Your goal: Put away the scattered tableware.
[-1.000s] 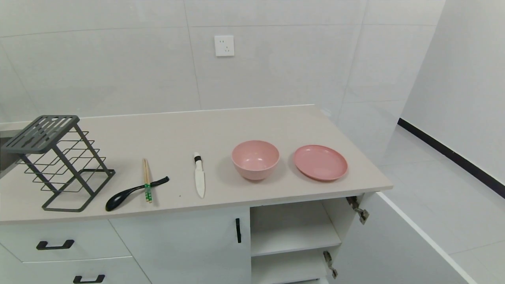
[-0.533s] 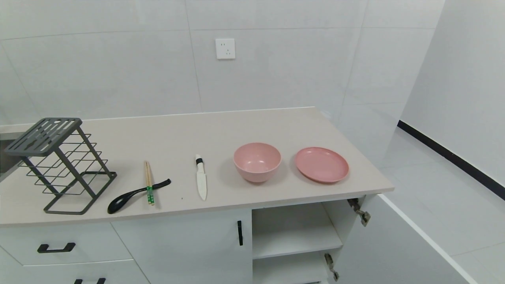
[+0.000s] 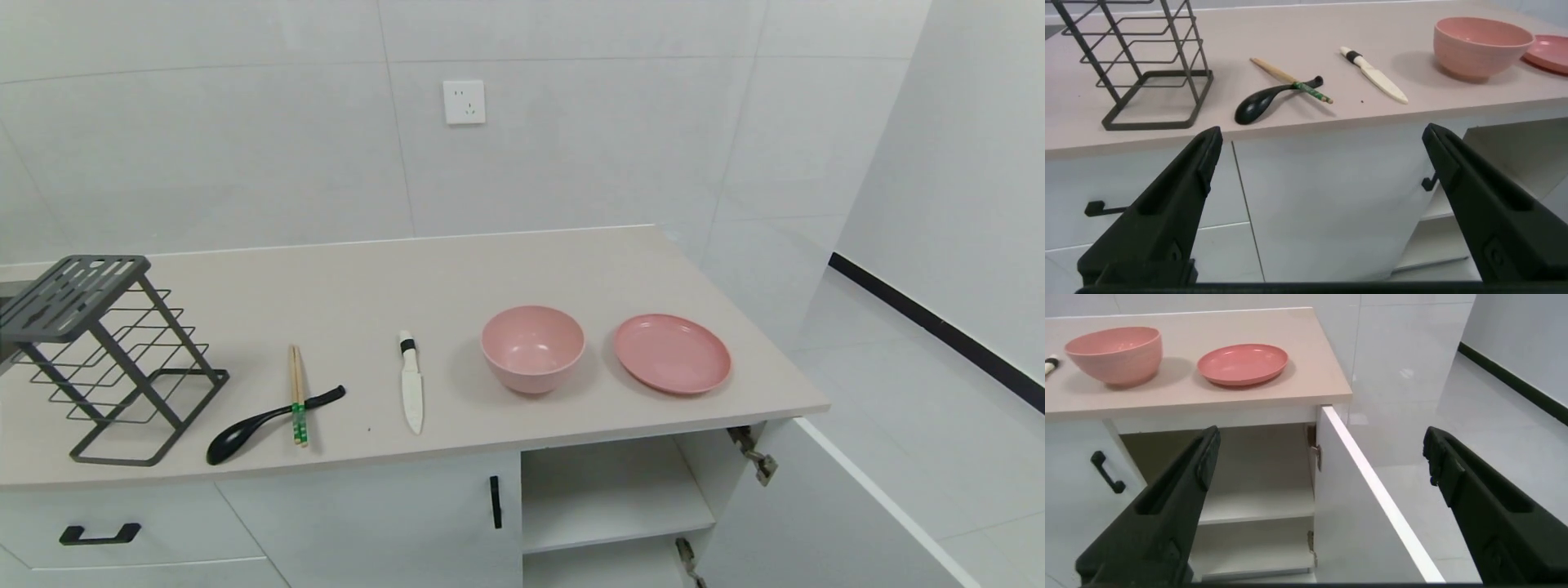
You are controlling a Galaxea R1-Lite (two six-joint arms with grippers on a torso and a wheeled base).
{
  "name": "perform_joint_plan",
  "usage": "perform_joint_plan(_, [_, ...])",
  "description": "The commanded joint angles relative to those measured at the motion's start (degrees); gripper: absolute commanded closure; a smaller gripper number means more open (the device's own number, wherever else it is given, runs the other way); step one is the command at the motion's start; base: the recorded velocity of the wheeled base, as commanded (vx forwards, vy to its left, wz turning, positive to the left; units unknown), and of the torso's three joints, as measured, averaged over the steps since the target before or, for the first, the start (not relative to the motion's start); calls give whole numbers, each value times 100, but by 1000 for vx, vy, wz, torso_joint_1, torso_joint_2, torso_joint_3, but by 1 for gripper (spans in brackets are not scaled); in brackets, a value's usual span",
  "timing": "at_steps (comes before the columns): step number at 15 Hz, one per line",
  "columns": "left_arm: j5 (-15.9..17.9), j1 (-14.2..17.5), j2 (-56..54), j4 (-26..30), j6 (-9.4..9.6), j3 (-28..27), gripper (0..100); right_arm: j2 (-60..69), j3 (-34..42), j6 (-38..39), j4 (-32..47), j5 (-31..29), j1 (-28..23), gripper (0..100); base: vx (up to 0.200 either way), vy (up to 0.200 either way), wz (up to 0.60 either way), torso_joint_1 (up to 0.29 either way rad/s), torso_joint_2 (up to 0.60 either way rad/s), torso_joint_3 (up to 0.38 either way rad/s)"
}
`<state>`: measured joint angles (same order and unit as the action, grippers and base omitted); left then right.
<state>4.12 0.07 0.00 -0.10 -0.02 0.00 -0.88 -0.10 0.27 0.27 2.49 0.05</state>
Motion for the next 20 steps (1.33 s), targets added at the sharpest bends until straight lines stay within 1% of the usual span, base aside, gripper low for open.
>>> perform_joint_plan(1, [1,1,9,1,-6,0,0,-9,1,0,0,6,4,0,0,0,0,0,0,0])
perform_joint_plan(6, [1,10,9,1,55,0,0,-9,-8,-9,0,6,4,0,0,0,0,0,0,0])
perform_joint_plan(17, [-43,1,9,1,-6,0,0,0,-8,-80,0,15,4,0,0,0,0,0,0,0])
perform_joint_plan(18, [-34,10,9,1,2,0,0,0,1,-247,-62,24,4,0,0,0,0,0,0,0])
perform_joint_plan(19, [-34,1,9,1,11,0,0,0,-122,-123,-519,15,-5,0,0,0,0,0,0,0])
perform_joint_plan(20, [-34,1,9,1,11,0,0,-26,-500,0,-1222,24,-31,0,0,0,0,0,0,0])
